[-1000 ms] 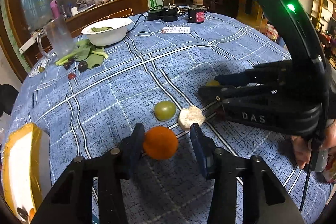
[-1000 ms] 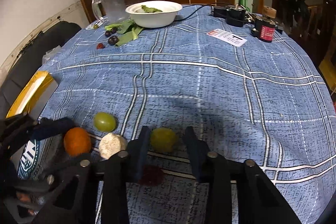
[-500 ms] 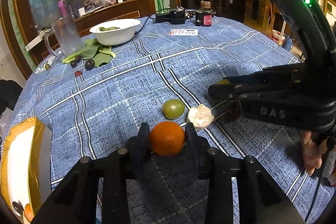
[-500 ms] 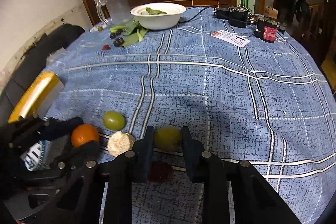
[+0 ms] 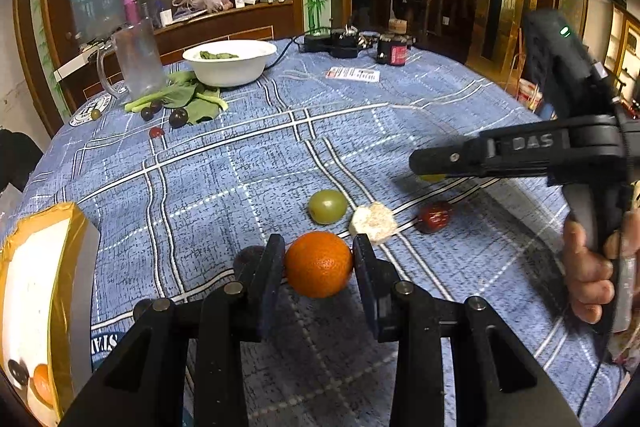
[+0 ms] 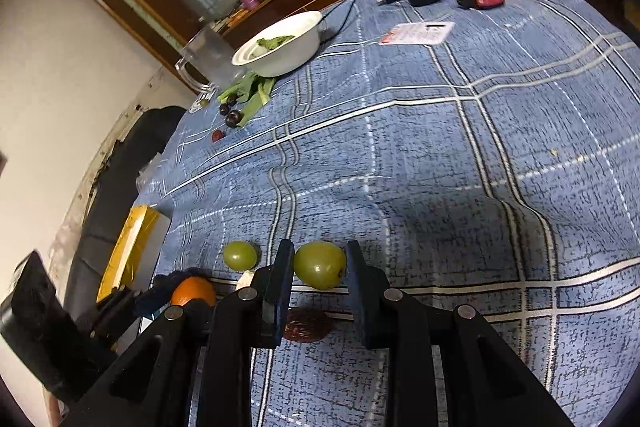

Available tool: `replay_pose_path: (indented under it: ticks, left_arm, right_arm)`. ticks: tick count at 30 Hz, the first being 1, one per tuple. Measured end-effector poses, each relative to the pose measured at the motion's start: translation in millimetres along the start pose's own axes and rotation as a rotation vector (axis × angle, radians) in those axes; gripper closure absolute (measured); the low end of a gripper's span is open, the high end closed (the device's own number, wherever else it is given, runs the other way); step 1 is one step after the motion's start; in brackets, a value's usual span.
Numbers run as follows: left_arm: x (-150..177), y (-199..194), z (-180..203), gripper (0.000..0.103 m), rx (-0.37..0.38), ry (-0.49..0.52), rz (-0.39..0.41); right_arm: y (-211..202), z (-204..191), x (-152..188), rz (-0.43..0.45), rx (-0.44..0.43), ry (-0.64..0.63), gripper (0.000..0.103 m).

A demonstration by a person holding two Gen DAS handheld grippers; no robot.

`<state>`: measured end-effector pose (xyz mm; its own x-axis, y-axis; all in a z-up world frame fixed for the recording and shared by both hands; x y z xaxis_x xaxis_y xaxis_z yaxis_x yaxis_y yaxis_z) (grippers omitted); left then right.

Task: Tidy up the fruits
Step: 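Carry the orange into the tray and open the left tool while the right tool drops its grape there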

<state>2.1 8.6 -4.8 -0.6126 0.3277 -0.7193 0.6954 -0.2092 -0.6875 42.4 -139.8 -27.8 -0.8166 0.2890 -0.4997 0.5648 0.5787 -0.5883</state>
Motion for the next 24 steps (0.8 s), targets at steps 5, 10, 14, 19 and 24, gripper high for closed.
replay_pose_path:
  ticks: [5,10,14,19,24]
  left_arm:
    - [2.5,-20.7,-11.3,0.069,0.013,-0.077,0.016]
    - [13.9,-81.3,-48.5,0.069,0.009,-0.202,0.098]
    - [29.5,-123.4,-89.7,0.069,-0.064,-0.282,0.147]
    - [61.7,-156.8,-156.1,0.069,-0.212,-0.422,0.159]
    - [103.0,-159.0,-212.9,0.069,-0.281,-0.602,0.087]
  right_arm:
    - [-3.7,4.4,1.0,0.019,0.035,0.007,0.076]
    - [-9.2,2.9,4.2,0.041,0.118,-0.042,0.076]
    - [-8.6,-11.8,10.0,0.041,0.188,-0.108,0.076]
    - [-10.2,-62.0,21.2,0.049,0.174,-0.214,0.076]
    - [0.3,-134.2,35.2,0.024,0.095,-0.343,0.075]
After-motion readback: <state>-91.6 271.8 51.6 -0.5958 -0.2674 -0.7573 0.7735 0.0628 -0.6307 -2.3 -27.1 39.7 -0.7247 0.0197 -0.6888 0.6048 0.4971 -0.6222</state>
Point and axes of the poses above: each gripper's, at about its wrist camera, not at the fingertips, and y roughly the way its jaws point, z to its right, x to its underside, the point moved 5 cm from there along y, roughly the way its jaws point, and after that the axes turned 7 degrees about -x, right-handed, at the moved point
